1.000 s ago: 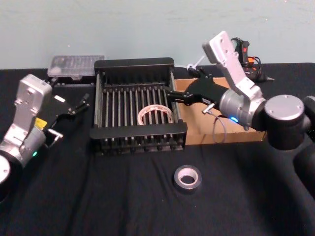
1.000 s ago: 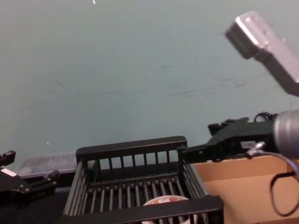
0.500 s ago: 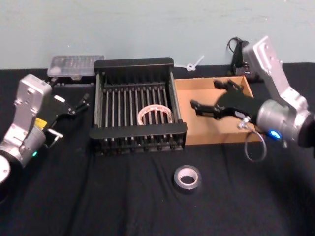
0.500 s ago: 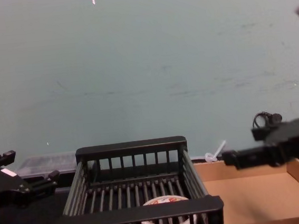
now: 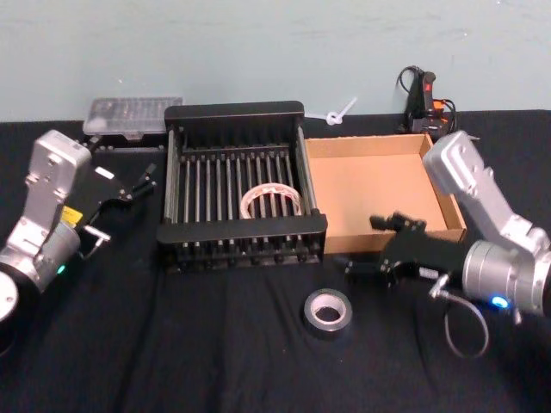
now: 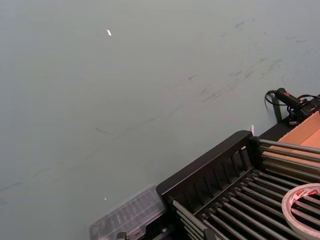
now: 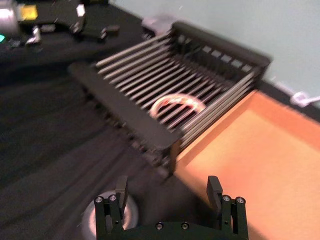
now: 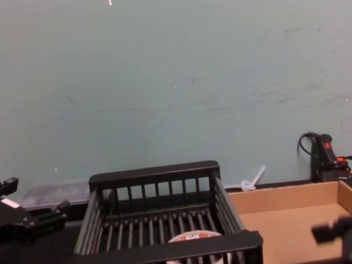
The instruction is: Pick up the white tape and place it into the black box , Pick up the silver tape and place it into the brown box.
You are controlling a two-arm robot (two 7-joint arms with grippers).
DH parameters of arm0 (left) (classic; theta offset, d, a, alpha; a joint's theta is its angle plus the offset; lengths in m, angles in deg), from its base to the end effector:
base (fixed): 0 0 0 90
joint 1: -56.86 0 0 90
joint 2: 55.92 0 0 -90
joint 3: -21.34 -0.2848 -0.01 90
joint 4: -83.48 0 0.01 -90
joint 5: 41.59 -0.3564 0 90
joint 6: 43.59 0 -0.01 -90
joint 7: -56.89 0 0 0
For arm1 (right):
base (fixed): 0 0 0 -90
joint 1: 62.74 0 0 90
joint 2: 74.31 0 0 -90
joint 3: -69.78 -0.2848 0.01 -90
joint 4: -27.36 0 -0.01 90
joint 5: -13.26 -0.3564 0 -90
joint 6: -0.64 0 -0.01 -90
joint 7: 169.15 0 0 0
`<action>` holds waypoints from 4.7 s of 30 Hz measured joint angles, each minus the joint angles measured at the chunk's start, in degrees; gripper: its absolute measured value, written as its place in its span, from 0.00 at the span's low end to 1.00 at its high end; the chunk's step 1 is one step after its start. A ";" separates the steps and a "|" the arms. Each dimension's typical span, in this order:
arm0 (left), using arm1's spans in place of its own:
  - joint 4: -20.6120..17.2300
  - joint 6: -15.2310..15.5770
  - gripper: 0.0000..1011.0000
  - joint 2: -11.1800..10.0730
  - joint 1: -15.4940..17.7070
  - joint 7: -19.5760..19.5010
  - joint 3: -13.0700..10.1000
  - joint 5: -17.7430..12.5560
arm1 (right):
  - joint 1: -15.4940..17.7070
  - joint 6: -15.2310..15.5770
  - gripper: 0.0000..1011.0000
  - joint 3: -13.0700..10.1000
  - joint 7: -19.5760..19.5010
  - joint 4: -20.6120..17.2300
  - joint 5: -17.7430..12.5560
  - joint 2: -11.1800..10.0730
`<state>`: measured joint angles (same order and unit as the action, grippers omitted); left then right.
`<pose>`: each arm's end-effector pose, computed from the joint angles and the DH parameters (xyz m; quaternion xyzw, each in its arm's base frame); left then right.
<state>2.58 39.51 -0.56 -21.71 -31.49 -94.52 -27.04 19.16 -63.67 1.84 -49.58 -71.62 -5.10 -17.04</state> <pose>0.4022 0.0671 -0.3072 0.1415 -0.1324 0.5800 0.7913 0.3813 -0.0117 -0.2283 -0.2217 0.0578 -0.3401 0.9121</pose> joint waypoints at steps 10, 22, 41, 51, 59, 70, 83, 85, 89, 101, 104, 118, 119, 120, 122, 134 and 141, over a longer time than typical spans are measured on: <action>0.00 0.00 0.99 0.00 0.00 0.00 0.00 0.00 | 0.91 1.62 0.99 3.31 1.13 0.05 -0.90 -1.61; 0.00 0.00 0.99 0.00 0.00 0.00 0.00 0.00 | -0.54 2.02 0.99 6.03 0.66 1.80 -1.43 -2.14; 0.00 0.00 0.99 0.00 0.00 0.00 0.00 0.00 | -2.96 2.53 0.99 8.63 -1.27 5.59 -1.91 -0.69; 0.00 0.00 0.99 0.00 0.00 0.00 0.00 0.00 | -3.31 2.37 0.99 9.12 -1.55 6.17 -1.45 -0.46; 0.00 0.00 0.99 0.00 0.00 0.00 0.00 0.00 | -3.30 2.35 0.99 9.06 -1.55 6.11 -1.44 -0.49; 0.00 0.00 0.99 0.00 0.00 0.00 0.00 0.00 | -3.24 2.35 0.73 9.00 -1.53 6.05 -1.45 -0.53; 0.00 0.00 0.99 0.00 0.00 0.00 0.00 0.00 | -3.21 2.36 0.34 8.97 -1.50 6.01 -1.45 -0.53; 0.00 0.00 0.99 0.00 0.00 0.00 0.00 0.00 | -3.20 2.36 0.25 8.97 -1.49 6.01 -1.45 -0.53; 0.00 0.00 0.99 0.00 0.00 0.00 0.00 0.00 | -3.21 2.36 0.16 8.97 -1.48 6.01 -1.45 -0.53; 0.00 0.00 0.99 0.00 0.00 0.00 0.00 0.00 | -3.08 1.56 0.15 8.82 -1.15 5.81 -1.58 -0.74; 0.00 0.00 0.99 0.00 0.00 0.00 0.00 0.00 | -3.00 1.02 0.15 8.56 -1.01 5.49 -1.93 -0.93; 0.00 0.00 0.99 0.00 0.00 0.00 0.00 0.00 | -3.25 -0.96 0.15 2.87 -6.38 3.83 -3.72 -0.11; 0.00 0.00 0.99 0.00 0.00 0.00 0.00 0.00 | -3.36 -1.00 0.15 2.50 -6.80 3.83 -3.72 0.02; 0.00 0.00 0.99 0.00 0.00 0.00 0.00 0.00 | -3.61 -1.08 0.15 1.89 -7.67 3.89 -3.67 0.32; 0.00 0.00 0.99 0.00 0.00 0.00 0.00 0.00 | -3.84 -1.15 0.15 1.40 -8.50 4.06 -3.45 0.63; 0.00 0.00 0.99 0.00 0.00 0.00 0.00 0.00 | -7.89 -0.96 0.15 -1.39 -14.09 9.63 0.39 4.51; 0.00 0.00 0.99 0.00 0.00 0.00 0.00 0.00 | -10.21 -0.39 0.15 -1.98 -14.83 13.25 1.54 6.41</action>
<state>2.58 39.51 -0.56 -21.71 -31.49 -94.53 -27.04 8.95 -64.06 -0.14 -64.41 -58.37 -3.56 -10.63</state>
